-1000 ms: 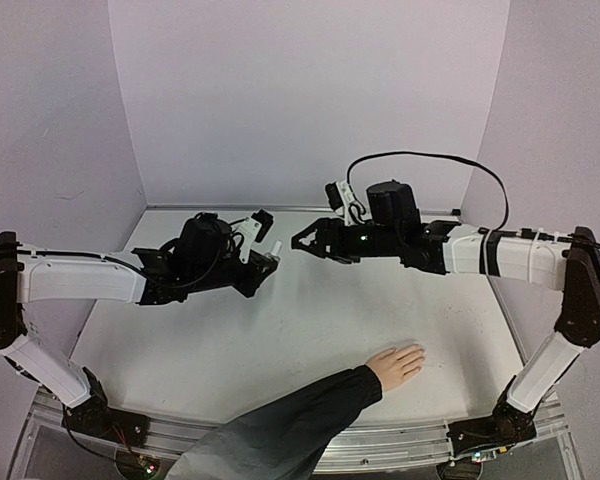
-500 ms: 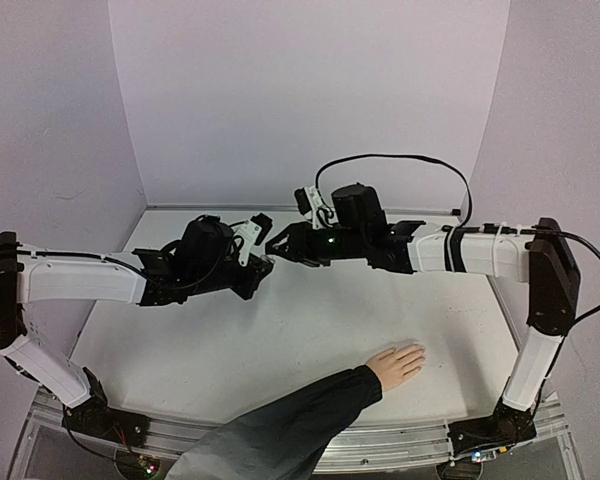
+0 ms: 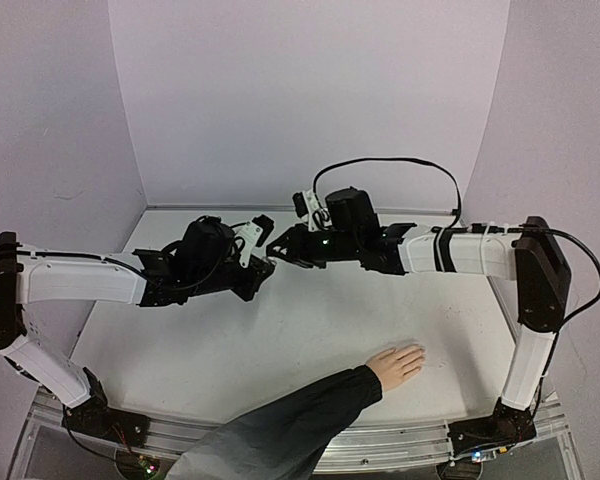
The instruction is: Paint the nails
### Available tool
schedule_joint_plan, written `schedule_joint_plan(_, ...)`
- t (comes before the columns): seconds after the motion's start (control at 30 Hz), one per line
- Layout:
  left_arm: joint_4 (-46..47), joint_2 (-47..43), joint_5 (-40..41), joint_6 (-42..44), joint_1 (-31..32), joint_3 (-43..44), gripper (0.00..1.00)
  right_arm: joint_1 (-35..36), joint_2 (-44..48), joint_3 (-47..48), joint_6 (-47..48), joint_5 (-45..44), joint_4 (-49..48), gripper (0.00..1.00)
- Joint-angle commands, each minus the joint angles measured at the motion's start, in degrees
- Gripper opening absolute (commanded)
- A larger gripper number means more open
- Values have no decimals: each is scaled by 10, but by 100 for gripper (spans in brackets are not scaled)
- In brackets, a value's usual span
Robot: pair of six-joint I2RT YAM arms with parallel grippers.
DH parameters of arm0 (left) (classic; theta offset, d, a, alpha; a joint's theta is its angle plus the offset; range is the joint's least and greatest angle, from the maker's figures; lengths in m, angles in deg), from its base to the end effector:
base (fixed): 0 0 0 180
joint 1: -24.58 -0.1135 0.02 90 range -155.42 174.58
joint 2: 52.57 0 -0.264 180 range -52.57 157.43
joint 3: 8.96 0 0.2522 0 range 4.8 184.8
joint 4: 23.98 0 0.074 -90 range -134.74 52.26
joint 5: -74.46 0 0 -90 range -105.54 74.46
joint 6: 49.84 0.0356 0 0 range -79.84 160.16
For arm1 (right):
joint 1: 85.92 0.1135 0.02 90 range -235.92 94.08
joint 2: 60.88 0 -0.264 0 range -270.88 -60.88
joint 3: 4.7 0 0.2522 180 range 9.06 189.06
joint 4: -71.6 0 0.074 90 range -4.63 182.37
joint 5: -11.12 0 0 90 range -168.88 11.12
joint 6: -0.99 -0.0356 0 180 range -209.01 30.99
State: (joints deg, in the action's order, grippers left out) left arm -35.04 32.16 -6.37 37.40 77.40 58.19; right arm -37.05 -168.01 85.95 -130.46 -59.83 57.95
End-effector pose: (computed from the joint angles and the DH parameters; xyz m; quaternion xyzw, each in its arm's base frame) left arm 0.2051 -0.2611 0.2479 0.3258 0.7940 -0.1763 0.4820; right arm 0.2853 0.3444 0.2889 -0.1601 0.7055 0.5666 0.3944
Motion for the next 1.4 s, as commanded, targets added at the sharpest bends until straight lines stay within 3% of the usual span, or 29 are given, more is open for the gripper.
schedule_joint_plan(0.0,16,-32,-13,2,2,10,0,5,-3,18,6,23,-40,16)
schedule_joint_plan(0.13,13,-49,-76,-10,1,11,0,1,14,-2,45,38,-41,1)
schedule_joint_plan(0.27,11,-72,-233,-7,-10,12,0,-12,48,-25,135,118,-46,0)
schedule_joint_plan(0.33,11,-82,-364,-12,-27,16,0,-14,70,-43,211,200,-50,0)
schedule_joint_plan(0.47,15,-73,-723,-46,-75,54,0,-14,104,-81,348,553,-50,0)
schedule_joint_plan(0.53,17,-53,-865,-62,-77,84,0,-13,127,-98,367,617,-51,0)
schedule_joint_plan(0.6,16,-33,-910,-82,-72,108,0,-13,141,-112,372,607,-47,0)
schedule_joint_plan(0.73,18,-28,-830,-70,-72,108,0,-13,154,-116,391,532,-21,0)
schedule_joint_plan(0.83,18,-35,-645,-61,-72,93,0,-14,169,-119,385,406,-10,4)
schedule_joint_plan(0.93,17,-50,-423,-45,-71,62,0,-14,193,-129,372,235,1,36)
schedule_joint_plan(1.07,14,-67,-185,-39,-64,27,0,-15,227,-148,353,24,15,94)
schedule_joint_plan(1.27,15,-65,-29,-9,-37,12,0,-15,250,-180,237,-143,-10,98)
schedule_joint_plan(1.37,15,-55,10,1,-25,16,0,-13,214,-143,189,-99,5,98)
